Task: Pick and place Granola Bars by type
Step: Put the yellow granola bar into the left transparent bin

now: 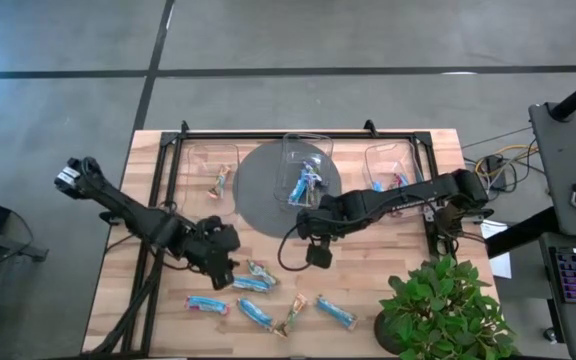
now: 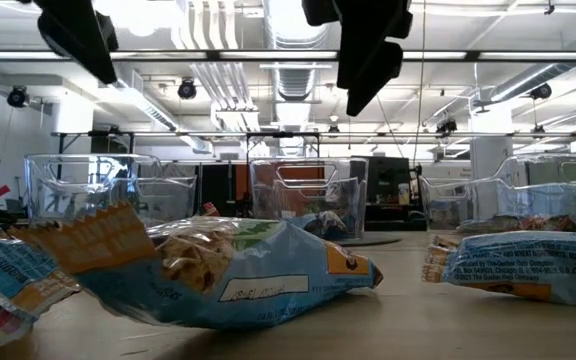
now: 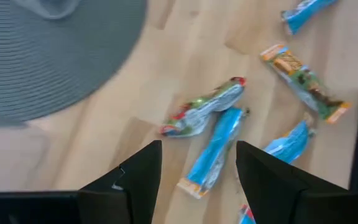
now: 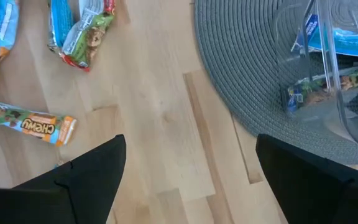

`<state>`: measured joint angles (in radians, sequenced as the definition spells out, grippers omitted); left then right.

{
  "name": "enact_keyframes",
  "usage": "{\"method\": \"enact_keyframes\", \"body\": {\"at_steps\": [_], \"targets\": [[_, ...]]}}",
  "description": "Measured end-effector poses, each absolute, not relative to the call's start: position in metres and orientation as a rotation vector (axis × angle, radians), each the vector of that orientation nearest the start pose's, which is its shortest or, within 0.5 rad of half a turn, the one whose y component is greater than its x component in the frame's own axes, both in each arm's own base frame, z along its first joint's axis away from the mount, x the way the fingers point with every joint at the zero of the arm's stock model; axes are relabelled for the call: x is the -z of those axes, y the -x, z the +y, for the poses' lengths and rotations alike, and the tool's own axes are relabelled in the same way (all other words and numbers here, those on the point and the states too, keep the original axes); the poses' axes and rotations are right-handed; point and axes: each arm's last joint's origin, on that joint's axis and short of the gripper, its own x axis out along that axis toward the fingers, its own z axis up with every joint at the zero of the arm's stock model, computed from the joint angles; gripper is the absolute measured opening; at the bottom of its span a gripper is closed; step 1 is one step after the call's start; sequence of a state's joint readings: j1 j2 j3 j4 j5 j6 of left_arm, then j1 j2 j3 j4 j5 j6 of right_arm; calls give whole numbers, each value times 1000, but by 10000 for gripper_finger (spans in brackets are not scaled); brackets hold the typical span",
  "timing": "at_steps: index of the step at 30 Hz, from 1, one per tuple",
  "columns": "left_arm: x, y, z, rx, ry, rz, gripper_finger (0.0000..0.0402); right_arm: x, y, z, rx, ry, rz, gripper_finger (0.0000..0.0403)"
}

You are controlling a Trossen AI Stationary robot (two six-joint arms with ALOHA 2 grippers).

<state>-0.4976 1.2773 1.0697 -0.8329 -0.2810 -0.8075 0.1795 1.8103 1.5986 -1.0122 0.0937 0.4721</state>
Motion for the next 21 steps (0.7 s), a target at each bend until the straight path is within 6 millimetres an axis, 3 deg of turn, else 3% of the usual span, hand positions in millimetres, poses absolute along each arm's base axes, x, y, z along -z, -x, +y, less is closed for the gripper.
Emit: {"method": "enact_keyframes", "body": {"at_steps": [10,21], "targets": [[-208,-220,-138,-58,193,995,188,-276,-363,63,212,-245,1196,350],[-172,-233,-157,-53,167,1033,188,-274,-361,69,193,-220,1210,350]]}}
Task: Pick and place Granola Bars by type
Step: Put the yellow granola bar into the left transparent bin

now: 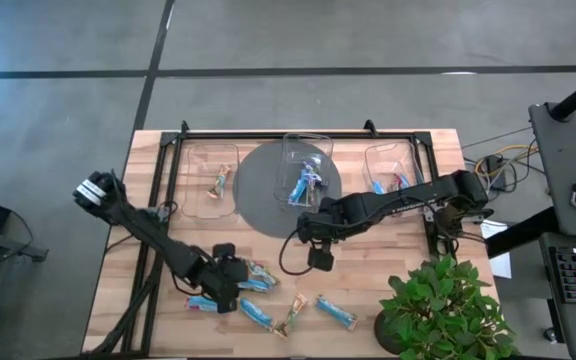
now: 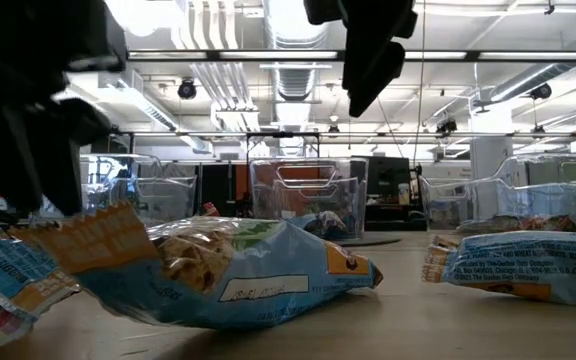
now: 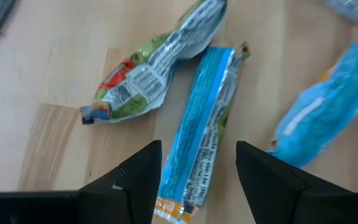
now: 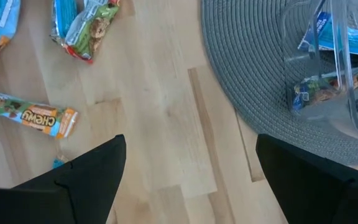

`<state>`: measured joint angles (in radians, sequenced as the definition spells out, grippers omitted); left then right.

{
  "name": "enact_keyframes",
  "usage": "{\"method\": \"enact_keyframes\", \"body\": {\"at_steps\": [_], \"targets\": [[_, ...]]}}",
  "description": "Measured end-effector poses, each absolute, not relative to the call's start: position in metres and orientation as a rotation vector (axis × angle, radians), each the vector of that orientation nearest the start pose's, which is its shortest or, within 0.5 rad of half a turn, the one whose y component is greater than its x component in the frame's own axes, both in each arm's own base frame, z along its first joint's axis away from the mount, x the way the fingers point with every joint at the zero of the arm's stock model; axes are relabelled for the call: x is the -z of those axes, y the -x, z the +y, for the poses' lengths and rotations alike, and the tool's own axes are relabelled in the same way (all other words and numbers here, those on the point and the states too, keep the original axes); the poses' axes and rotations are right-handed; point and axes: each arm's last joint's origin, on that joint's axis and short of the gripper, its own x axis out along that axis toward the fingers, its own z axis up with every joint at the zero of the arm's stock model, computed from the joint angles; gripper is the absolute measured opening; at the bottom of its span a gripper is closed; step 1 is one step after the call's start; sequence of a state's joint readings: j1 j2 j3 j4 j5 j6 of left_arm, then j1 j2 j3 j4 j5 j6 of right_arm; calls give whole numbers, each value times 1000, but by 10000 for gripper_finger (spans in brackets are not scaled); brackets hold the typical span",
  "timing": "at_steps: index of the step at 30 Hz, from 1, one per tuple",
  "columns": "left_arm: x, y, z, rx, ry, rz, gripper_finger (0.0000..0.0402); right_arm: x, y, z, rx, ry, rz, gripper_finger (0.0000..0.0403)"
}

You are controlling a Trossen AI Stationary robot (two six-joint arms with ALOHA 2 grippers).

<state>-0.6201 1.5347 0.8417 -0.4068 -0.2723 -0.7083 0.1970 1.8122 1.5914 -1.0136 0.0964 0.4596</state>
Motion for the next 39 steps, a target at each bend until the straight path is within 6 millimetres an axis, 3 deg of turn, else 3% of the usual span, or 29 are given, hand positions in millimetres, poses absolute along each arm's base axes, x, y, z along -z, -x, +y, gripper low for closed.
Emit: {"method": "enact_keyframes", "body": {"at_steps": [16,26,29,34,39], "targets": [[-138,-239,-162,-54,53,1134,181,-257,-354,70,200,-197,1272,350],[-146,-236,-160,-35,76,1138,76,-257,-355,69,194,-193,1271,350],[-160,-231,-158,-57,155,1147,58,-257,-355,69,192,-190,1270,350],[-210,-215,-149,-150,281,1063,56,-257,-355,70,187,-183,1263,345],[-253,-188,-113,-526,643,745,55,-258,-357,70,188,-183,1238,338]]}}
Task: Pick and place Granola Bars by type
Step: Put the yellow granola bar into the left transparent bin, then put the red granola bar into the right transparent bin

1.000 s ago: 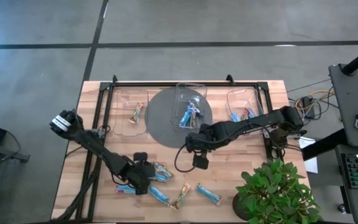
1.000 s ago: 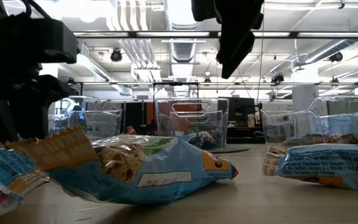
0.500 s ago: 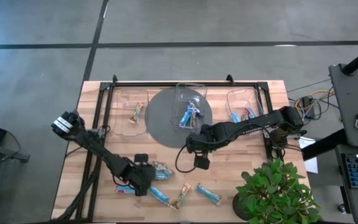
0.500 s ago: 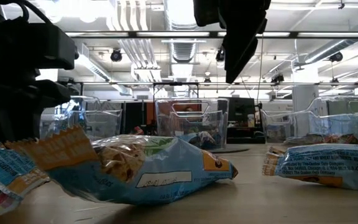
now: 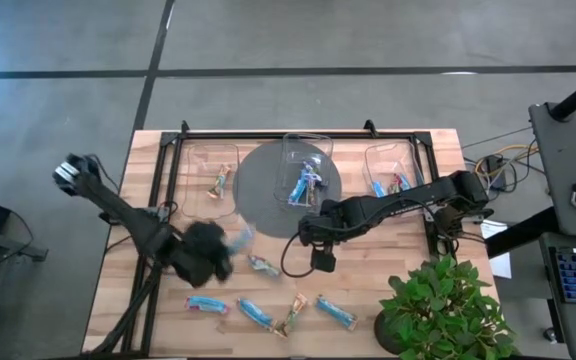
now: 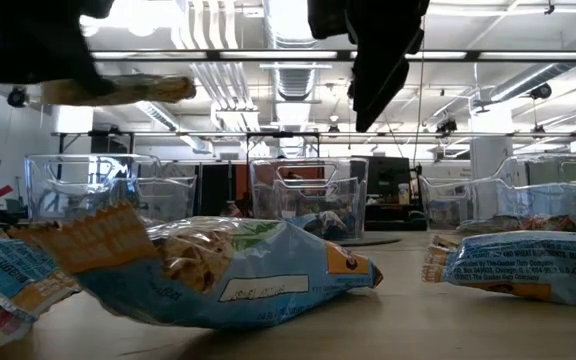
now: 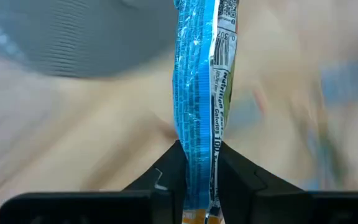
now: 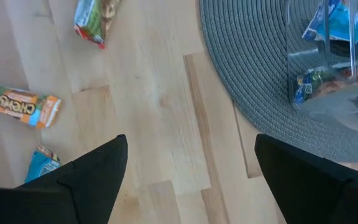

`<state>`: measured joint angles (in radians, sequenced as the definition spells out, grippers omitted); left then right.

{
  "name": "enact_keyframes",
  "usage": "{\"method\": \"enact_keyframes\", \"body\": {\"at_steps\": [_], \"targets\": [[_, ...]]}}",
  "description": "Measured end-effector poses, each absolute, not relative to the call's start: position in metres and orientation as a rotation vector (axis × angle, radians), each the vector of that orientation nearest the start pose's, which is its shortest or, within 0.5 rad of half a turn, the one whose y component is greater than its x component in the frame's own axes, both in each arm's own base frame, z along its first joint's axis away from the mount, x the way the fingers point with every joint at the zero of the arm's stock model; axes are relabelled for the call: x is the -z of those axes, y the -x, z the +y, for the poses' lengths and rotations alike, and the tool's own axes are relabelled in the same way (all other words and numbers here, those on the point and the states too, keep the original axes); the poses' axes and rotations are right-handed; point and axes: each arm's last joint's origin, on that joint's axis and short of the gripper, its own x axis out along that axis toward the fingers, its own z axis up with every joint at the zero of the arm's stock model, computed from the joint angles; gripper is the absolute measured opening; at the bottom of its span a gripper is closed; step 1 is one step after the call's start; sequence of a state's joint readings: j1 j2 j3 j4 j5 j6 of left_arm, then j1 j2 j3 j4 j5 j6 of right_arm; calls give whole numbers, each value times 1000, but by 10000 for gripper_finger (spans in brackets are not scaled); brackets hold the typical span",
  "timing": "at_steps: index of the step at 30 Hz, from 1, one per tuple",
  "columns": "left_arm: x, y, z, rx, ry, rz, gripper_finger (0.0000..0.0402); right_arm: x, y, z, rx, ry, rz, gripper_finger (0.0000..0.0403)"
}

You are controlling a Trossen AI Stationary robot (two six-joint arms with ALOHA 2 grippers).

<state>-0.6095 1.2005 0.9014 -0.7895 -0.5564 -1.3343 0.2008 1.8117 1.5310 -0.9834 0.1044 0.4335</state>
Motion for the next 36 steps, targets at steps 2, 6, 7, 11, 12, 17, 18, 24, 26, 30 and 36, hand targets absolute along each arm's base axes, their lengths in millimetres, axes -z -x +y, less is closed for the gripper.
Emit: {"method": "enact_keyframes", "body": {"at_steps": [2,6,7,11,12,17,18,24,26,30,36], "targets": [[-260,-170,-93,-720,810,575,55,-258,-358,70,186,-186,1227,335],[-264,-135,-58,-950,994,288,55,-259,-361,70,182,-192,1199,331],[-262,-129,-51,-978,996,268,55,-259,-362,70,180,-194,1193,331],[-243,-117,-29,-1056,1029,235,55,-260,-364,70,175,-200,1171,331],[-238,-117,-26,-1064,1040,227,55,-260,-364,70,176,-204,1165,331],[-221,-120,-14,-1080,968,234,80,-261,-365,71,187,-227,1156,329],[-219,-121,-12,-1090,947,236,91,-261,-365,71,189,-230,1155,329],[-217,-122,-7,-1109,940,264,161,-261,-365,71,194,-239,1155,329],[-224,-124,-9,-1080,979,264,172,-260,-365,71,193,-241,1156,329],[-252,-134,-18,-903,966,258,178,-260,-364,71,189,-244,1160,327],[-297,-155,-44,-427,834,216,178,-260,-364,71,186,-240,1167,326]]}}
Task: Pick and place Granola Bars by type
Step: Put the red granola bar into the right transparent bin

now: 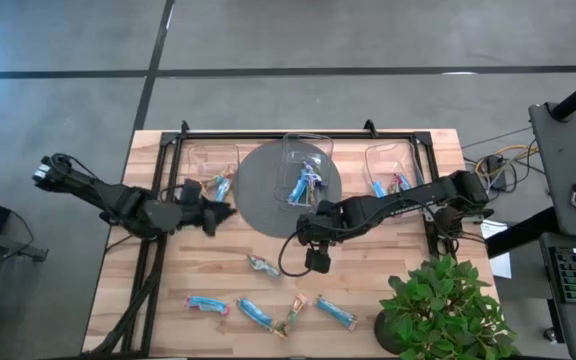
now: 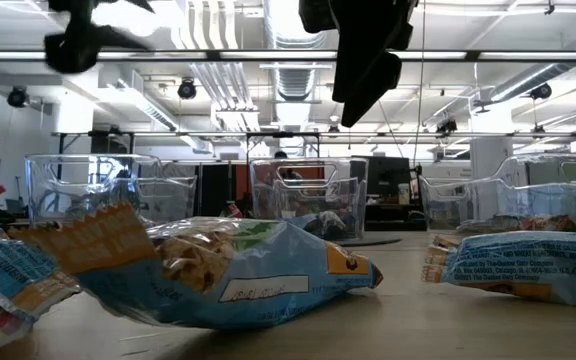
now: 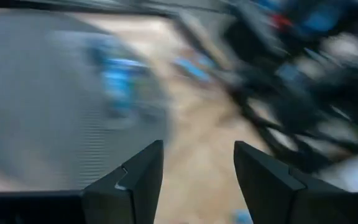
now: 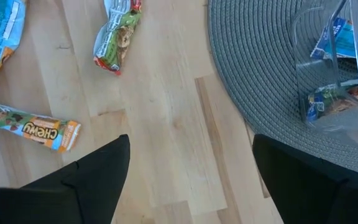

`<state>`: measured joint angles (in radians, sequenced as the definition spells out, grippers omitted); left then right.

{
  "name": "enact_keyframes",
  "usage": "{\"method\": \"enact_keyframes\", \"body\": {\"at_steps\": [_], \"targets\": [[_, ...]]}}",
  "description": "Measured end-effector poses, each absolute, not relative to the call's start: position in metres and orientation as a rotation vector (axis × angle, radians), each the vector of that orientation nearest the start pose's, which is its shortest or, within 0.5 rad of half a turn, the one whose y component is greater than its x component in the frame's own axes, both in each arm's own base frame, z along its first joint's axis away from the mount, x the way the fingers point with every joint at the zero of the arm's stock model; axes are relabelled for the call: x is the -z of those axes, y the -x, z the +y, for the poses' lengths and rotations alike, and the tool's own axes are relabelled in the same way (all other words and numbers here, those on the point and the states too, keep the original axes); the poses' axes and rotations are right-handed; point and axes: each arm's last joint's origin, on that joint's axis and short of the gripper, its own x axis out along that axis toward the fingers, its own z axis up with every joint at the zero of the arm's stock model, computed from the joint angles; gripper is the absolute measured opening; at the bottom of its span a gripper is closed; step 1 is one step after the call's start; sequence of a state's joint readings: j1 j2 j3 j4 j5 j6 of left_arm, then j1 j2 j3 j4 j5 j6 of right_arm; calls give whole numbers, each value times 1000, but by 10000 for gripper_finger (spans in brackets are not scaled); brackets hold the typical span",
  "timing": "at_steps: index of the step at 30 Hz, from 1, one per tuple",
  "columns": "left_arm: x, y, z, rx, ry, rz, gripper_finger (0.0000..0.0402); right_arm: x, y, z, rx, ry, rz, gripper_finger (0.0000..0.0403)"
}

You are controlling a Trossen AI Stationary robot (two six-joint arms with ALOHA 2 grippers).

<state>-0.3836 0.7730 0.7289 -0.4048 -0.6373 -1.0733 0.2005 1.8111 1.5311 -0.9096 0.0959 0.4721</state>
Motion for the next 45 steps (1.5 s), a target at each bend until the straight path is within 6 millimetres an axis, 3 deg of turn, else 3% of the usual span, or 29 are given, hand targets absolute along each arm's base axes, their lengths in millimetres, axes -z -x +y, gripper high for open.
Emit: {"method": "enact_keyframes", "body": {"at_steps": [4,11,20,30,41,45], "targets": [[-305,-166,-58,-247,811,220,178,-260,-364,71,180,-242,1173,324],[-288,-182,-77,-216,799,357,178,-259,-360,76,128,-265,1218,326],[-296,-199,-101,-201,713,428,176,-255,-345,112,82,-95,1251,317],[-297,-185,-94,-207,643,502,177,-225,-330,117,174,-415,1428,319],[-294,-170,-93,-189,521,587,177,-208,-324,156,112,-595,1360,318],[-292,-169,-93,-181,466,605,177,-197,-318,166,78,-586,1336,318]]}}
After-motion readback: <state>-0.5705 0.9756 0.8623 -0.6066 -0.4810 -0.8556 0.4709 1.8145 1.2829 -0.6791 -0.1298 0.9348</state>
